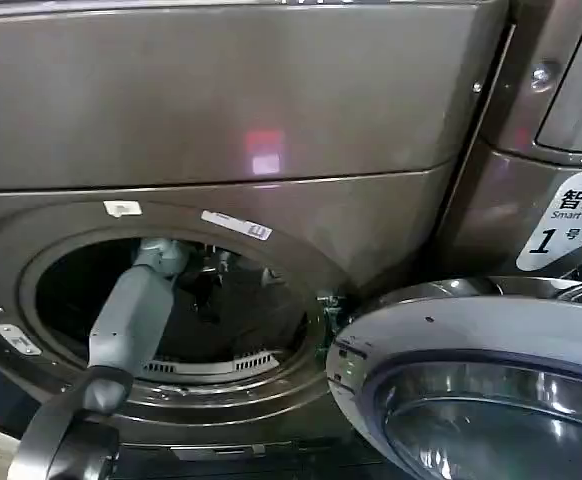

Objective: Grasp the clothes from the dryer.

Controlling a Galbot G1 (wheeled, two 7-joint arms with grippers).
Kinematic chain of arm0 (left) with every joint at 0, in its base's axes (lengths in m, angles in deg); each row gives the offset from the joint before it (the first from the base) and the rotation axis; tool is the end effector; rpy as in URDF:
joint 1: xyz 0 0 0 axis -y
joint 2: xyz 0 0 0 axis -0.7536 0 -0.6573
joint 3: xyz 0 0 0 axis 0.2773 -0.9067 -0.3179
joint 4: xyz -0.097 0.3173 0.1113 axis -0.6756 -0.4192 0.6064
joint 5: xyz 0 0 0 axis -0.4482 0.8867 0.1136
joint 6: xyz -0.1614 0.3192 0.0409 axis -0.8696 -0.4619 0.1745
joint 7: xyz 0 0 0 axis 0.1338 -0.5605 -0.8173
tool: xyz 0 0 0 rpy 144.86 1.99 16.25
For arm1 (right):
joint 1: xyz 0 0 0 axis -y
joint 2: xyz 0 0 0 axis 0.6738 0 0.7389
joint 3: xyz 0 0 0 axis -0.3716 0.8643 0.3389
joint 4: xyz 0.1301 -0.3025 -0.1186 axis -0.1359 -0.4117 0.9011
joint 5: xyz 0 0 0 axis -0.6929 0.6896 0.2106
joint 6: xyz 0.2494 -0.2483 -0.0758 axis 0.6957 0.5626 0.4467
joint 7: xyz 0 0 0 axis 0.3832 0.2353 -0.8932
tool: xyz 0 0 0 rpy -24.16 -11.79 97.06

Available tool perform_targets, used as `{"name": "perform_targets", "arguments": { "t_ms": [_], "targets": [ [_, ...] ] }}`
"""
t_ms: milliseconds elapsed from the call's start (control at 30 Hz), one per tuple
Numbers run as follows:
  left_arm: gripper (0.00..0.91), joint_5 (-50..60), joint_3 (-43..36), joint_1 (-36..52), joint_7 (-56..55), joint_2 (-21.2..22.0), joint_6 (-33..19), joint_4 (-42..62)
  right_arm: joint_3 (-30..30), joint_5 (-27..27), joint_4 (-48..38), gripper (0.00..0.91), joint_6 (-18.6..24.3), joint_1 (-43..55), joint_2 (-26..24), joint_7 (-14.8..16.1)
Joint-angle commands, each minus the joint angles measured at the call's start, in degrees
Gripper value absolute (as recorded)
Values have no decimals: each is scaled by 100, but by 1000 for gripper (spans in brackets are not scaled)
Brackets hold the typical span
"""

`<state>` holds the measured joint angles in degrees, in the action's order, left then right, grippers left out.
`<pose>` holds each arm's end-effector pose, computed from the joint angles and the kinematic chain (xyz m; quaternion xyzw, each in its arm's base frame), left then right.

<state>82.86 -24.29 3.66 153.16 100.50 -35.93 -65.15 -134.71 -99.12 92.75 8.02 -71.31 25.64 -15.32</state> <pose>0.5977 0.0633 -0.2312 -0.4798 -0.6116 -0.4912 0.3930 -0.0431 -0.3768 0.0377 0.4682 0.7709 -0.3891 0.1873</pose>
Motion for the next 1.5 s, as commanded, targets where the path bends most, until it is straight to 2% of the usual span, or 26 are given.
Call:
{"name": "perform_targets", "arguments": {
  "t_ms": [33, 133, 167, 200, 600, 1100, 1433, 1500],
  "targets": [
    [410, -75, -3, -4, -3, -12, 22, 55, 24, 5, 11, 907, -2, 17, 2, 1],
    [353, -69, 1, -11, -1, -19, 25, 54, 33, 6, 11, 907, -1, 23, 2, 1],
    [216, -47, -5, -13, -2, -28, 16, 54, 38, 6, 10, 907, -1, 26, -1, 1],
    [148, 22, -10, -14, -1, -35, 5, 57, 43, 8, 11, 907, -1, 28, -3, 0],
    [0, 8, -7, -12, -6, -67, 26, 78, 66, 5, 12, 907, 1, 29, 3, 8],
    [0, -743, -127, -65, -367, -55, 451, -574, 208, 40, -31, 907, 3, 151, -27, 10],
    [0, -1872, -253, -367, -1877, -83, 1765, -1472, 161, -10, -79, 907, 23, 111, -48, 17],
    [0, -2140, -253, -457, -2557, -47, 1950, -1659, 140, -25, -96, 907, 32, 86, -55, 10]
  ]
}}
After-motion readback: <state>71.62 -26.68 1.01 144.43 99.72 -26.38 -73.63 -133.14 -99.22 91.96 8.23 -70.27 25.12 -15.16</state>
